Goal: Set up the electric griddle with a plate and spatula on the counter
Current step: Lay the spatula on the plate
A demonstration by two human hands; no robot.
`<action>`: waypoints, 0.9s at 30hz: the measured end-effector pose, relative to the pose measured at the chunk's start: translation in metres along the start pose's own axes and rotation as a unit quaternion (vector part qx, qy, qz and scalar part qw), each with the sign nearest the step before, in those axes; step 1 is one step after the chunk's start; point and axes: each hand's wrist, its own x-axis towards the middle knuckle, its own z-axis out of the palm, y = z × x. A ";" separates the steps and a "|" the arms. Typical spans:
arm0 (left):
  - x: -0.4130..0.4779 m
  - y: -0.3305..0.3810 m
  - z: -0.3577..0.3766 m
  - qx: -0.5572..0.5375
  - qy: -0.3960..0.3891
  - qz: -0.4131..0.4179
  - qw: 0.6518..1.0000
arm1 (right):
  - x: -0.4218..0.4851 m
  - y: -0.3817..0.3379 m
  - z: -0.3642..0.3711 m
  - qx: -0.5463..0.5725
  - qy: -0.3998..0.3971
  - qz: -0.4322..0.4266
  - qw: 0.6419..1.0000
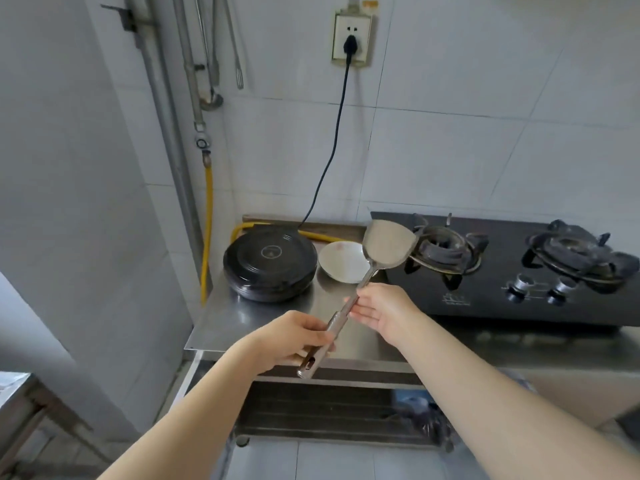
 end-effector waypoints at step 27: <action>0.237 0.003 0.013 -0.187 0.092 -0.178 0.962 | 0.229 -0.047 -0.041 -0.048 -0.101 0.082 0.990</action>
